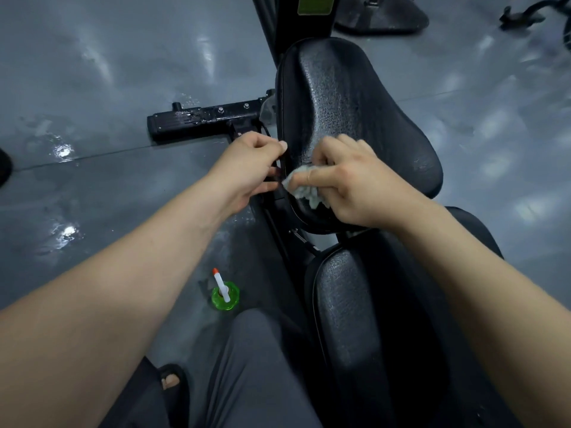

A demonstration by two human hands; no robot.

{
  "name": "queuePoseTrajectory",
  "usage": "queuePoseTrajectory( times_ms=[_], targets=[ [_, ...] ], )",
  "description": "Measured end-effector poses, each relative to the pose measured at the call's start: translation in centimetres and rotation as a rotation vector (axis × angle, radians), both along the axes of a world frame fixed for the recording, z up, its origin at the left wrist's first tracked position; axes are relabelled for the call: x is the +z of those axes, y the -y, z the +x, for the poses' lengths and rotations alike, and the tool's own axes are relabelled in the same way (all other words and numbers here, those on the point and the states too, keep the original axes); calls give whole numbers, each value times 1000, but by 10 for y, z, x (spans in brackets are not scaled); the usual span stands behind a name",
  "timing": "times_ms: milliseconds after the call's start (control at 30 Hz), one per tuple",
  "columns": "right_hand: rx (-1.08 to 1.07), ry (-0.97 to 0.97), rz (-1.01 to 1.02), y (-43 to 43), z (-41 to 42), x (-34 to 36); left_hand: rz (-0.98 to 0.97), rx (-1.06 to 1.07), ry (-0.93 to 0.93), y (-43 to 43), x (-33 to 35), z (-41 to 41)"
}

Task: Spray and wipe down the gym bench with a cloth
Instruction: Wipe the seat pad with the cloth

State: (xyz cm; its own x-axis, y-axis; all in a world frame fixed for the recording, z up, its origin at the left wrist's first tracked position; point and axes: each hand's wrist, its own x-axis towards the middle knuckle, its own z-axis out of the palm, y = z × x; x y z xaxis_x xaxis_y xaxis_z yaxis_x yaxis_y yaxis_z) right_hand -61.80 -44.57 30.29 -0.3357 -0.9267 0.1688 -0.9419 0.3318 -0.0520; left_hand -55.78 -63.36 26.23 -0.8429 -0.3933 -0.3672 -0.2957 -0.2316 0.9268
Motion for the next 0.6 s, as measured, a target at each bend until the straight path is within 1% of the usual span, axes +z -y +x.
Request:
queuePoseTrajectory(
  times_ms=[67,133,267,333,433,533,600],
  targets=[
    [-40,-12,-32,9,3,1,-17,8,-22,-3,-2,0],
    [-12,18,-37,7,9,-3,-23,26,-46,-6,-4,0],
    [58,60,0,-32,13,-7,-41,41,-46,-8,-9,-5],
    [44,67,-42,-43,11,-9,-45,46,-41,-8,-10,-6],
    [31,73,-92,-34,23,-13,-76,72,-28,-10,-11,-8],
    [91,83,-60,-26,33,-12,-120,111,-24,-13,-13,-9],
    [122,118,-57,-38,28,-9,-160,137,-28,-18,-14,-12]
  ],
)
